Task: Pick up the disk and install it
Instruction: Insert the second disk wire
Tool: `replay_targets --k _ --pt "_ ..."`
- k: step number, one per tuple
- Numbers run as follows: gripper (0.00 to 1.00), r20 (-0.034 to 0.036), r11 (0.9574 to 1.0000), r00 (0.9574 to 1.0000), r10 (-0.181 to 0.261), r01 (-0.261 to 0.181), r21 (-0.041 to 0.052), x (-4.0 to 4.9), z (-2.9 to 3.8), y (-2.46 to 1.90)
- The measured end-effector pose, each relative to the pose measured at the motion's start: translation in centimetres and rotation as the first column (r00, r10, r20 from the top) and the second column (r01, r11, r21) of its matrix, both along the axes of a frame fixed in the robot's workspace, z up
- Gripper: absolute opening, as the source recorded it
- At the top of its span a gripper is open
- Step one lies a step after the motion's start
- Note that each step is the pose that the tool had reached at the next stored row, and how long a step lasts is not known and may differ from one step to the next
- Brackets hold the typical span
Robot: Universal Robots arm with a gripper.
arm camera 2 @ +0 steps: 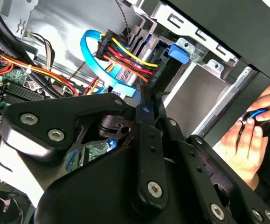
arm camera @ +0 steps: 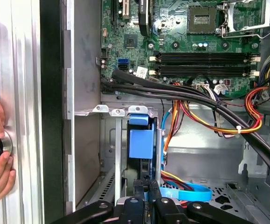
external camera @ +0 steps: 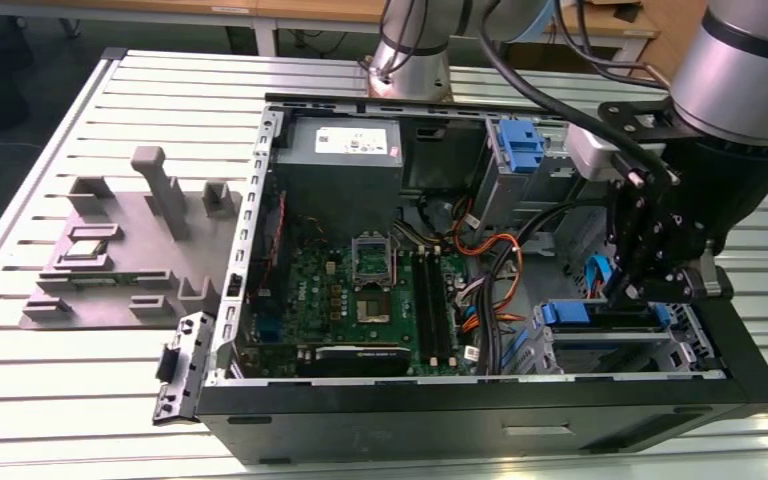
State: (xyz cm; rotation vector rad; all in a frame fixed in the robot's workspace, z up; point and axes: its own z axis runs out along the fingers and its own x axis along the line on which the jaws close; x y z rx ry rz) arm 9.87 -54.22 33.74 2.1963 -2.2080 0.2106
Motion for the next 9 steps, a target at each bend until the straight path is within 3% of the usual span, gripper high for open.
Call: replay_targets --k 4,9 --pt "0.16 0.0016 0.9998 1.0000 0.000 0.000 0.0185 0.01 -0.08 -0.21" --pt "0.16 0.0021 0.9995 1.0000 -0.001 0.001 0.0307 0.00 -0.28 -0.35"
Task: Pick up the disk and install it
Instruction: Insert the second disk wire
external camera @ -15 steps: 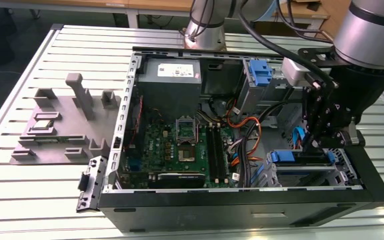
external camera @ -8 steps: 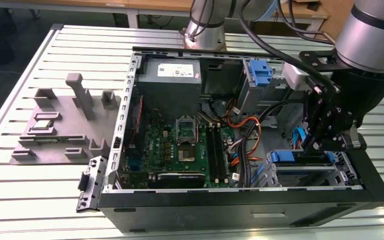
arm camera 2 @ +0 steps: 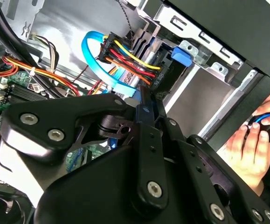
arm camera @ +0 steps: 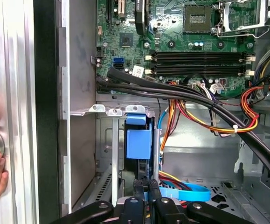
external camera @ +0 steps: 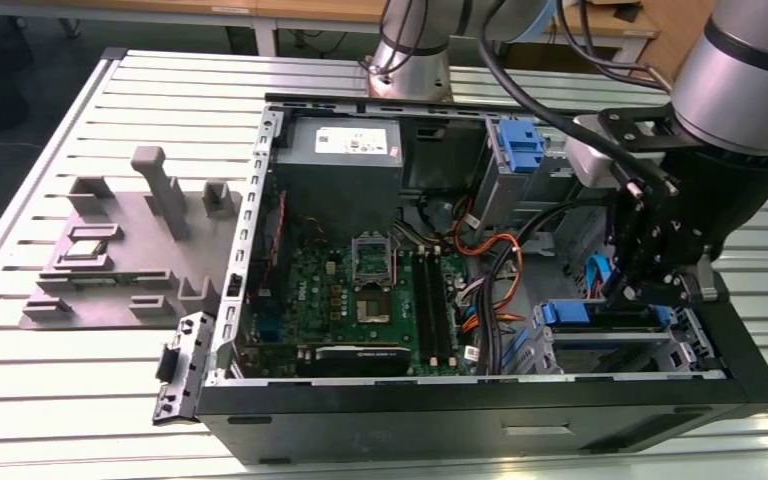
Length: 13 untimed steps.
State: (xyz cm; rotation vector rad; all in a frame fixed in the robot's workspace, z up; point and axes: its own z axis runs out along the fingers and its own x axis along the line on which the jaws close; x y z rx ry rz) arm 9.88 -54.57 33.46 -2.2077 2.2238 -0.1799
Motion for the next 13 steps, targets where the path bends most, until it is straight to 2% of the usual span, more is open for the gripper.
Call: replay_targets --k 4,13 --pt "0.16 0.0002 1.0000 1.0000 0.000 0.000 0.0092 0.00 -0.15 -0.02" --pt "0.16 0.0002 0.9998 1.0000 0.000 0.000 0.0182 0.00 -0.61 -0.25"
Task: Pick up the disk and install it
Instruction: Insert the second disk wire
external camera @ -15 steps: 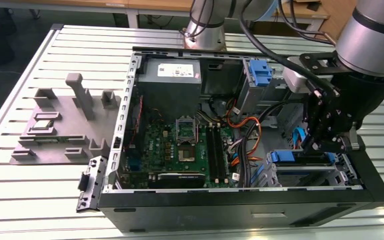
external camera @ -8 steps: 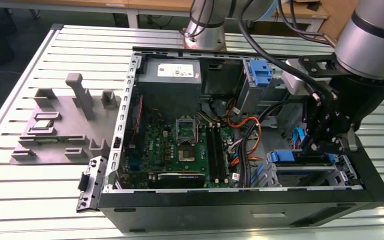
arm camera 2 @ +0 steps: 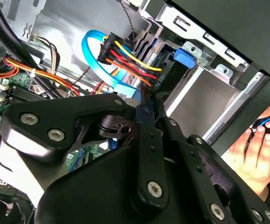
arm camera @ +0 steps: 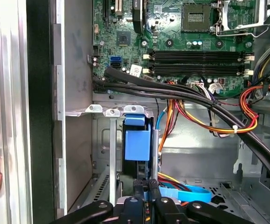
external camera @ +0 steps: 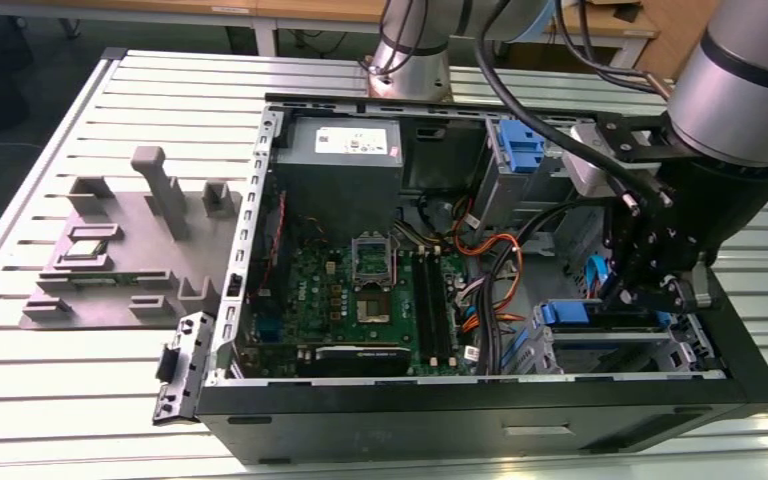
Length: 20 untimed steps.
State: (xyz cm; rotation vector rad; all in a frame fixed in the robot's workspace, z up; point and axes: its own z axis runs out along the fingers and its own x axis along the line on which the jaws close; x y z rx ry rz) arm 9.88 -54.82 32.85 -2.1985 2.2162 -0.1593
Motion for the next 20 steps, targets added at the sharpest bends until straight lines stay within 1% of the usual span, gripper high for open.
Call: replay_targets --k 7,8,9,12,20 --pt "0.17 0.0002 1.0000 1.0000 0.000 0.000 0.0056 0.00 -0.07 0.01" --pt "0.24 0.0001 1.0000 1.0000 0.000 0.000 0.0056 0.00 -0.07 0.01" --pt "0.24 0.0001 1.0000 1.0000 0.000 0.000 0.0052 0.00 -0.03 0.00" --pt "0.24 0.0001 1.0000 1.0000 0.000 0.000 0.0051 0.01 0.34 0.00" --pt "0.24 -0.0001 1.0000 1.0000 0.000 0.000 0.0048 0.00 1.71 0.00"
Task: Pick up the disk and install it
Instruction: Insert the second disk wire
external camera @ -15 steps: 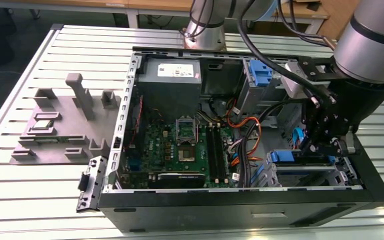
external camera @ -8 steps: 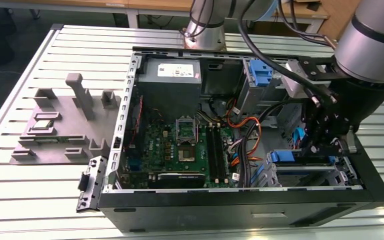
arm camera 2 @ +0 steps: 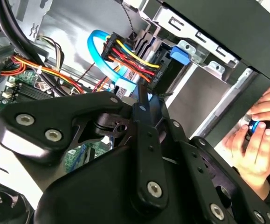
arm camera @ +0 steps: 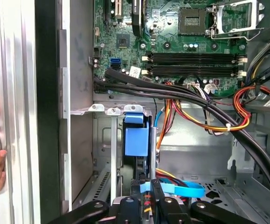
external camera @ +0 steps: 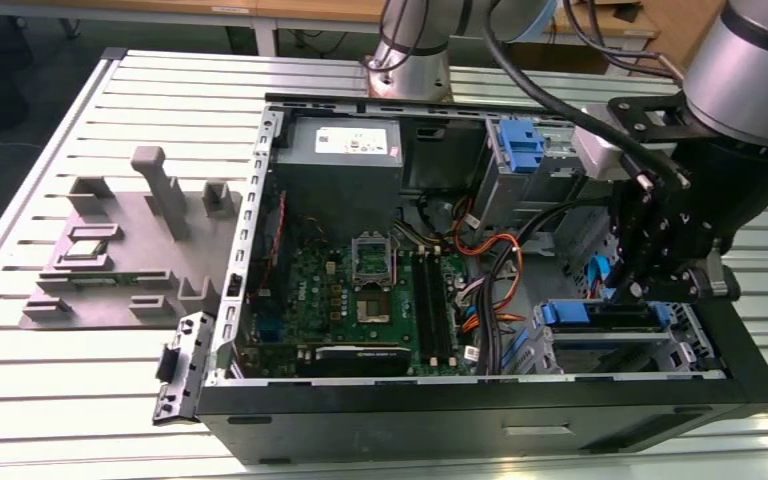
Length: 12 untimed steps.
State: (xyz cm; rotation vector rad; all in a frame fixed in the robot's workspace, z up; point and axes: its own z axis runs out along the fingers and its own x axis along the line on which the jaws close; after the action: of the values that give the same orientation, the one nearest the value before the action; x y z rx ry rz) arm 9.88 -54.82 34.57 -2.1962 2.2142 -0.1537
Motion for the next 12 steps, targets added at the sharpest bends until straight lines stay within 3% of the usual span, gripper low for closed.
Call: replay_targets --k 3,5,12 --pt "0.22 -0.0005 1.0000 1.0000 0.000 0.000 0.0001 0.00 0.30 0.00" --pt "0.10 -0.0005 1.0000 1.0000 0.000 0.000 0.0001 0.01 0.30 0.00" --pt "0.10 -0.0006 1.0000 1.0000 0.000 0.000 -0.0001 0.01 0.30 0.00"
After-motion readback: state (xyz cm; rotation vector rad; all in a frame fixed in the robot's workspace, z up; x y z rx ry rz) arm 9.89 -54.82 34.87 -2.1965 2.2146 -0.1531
